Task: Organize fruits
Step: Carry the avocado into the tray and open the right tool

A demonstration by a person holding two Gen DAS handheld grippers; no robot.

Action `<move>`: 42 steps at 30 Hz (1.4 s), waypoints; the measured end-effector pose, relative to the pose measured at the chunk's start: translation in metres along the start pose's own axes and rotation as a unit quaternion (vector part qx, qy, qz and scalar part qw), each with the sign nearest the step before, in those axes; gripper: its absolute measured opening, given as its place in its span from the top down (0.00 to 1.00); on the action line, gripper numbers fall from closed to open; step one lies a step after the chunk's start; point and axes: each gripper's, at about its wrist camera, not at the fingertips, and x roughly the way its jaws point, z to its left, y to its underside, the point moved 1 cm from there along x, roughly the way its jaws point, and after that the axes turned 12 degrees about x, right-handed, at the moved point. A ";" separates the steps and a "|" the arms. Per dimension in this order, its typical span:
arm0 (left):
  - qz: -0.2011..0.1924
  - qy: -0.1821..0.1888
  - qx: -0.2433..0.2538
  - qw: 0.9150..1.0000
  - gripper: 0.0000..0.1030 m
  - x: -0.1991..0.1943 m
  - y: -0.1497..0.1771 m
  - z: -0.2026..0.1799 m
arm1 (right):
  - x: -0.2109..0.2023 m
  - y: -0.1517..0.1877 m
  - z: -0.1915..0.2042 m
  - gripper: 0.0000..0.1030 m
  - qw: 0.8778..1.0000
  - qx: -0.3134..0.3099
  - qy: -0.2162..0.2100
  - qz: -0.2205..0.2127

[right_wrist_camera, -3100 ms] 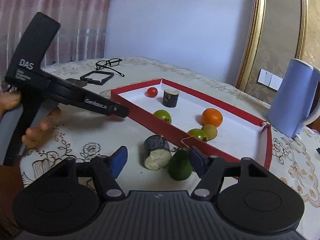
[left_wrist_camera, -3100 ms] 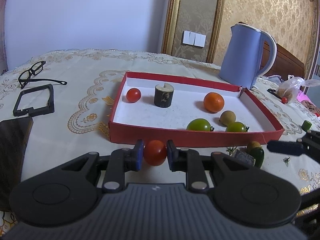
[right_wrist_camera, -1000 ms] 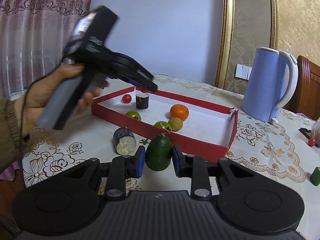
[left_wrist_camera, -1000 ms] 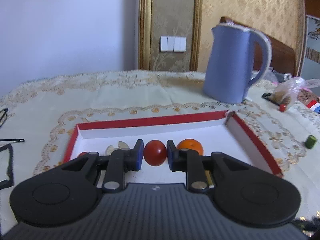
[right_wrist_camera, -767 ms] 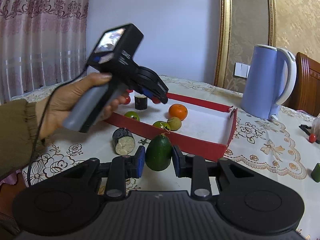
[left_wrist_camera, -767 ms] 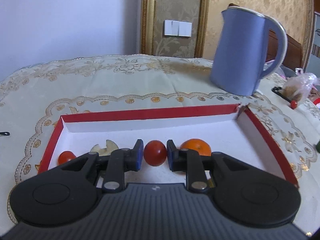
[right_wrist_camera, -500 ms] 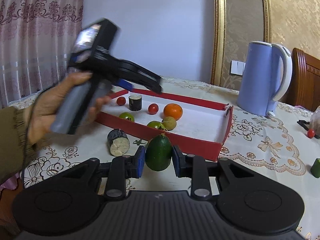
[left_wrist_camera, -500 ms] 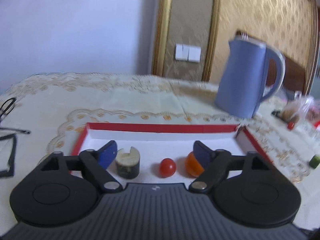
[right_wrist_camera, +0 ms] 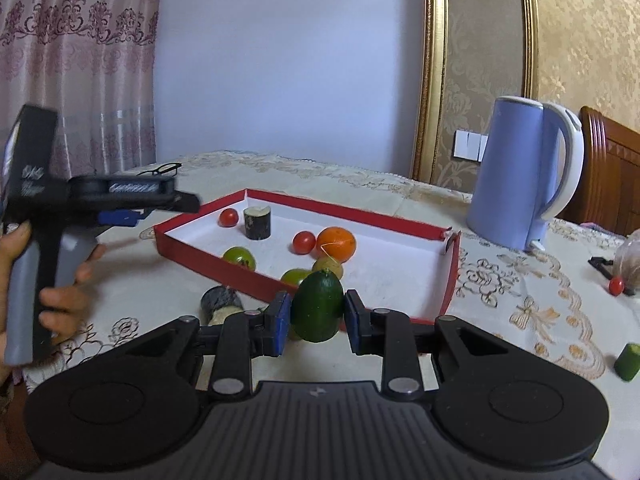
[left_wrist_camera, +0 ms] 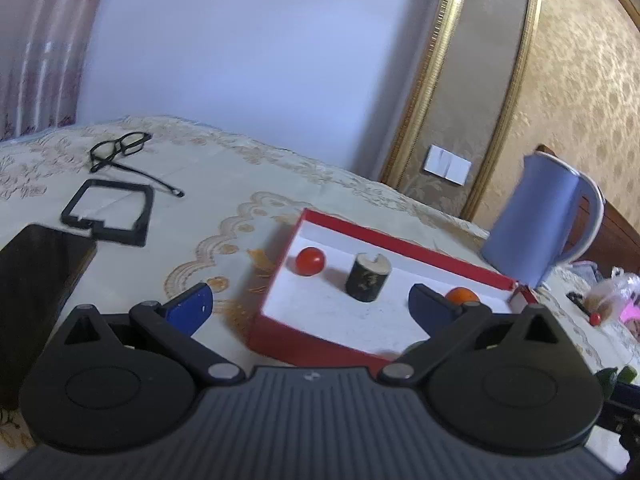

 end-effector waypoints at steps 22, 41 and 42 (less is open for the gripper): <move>0.005 -0.005 0.028 1.000 0.00 -0.002 0.003 -0.007 | 0.079 -0.042 -0.039 0.73 0.998 0.028 0.053 0.020; 0.001 -0.009 0.056 0.998 0.00 -0.003 0.003 -0.017 | 0.134 -0.063 -0.055 0.70 0.993 0.070 0.085 0.044; 0.001 -0.007 0.057 0.998 0.00 -0.003 0.003 -0.017 | 0.129 -0.062 -0.055 0.70 0.993 0.074 0.083 0.043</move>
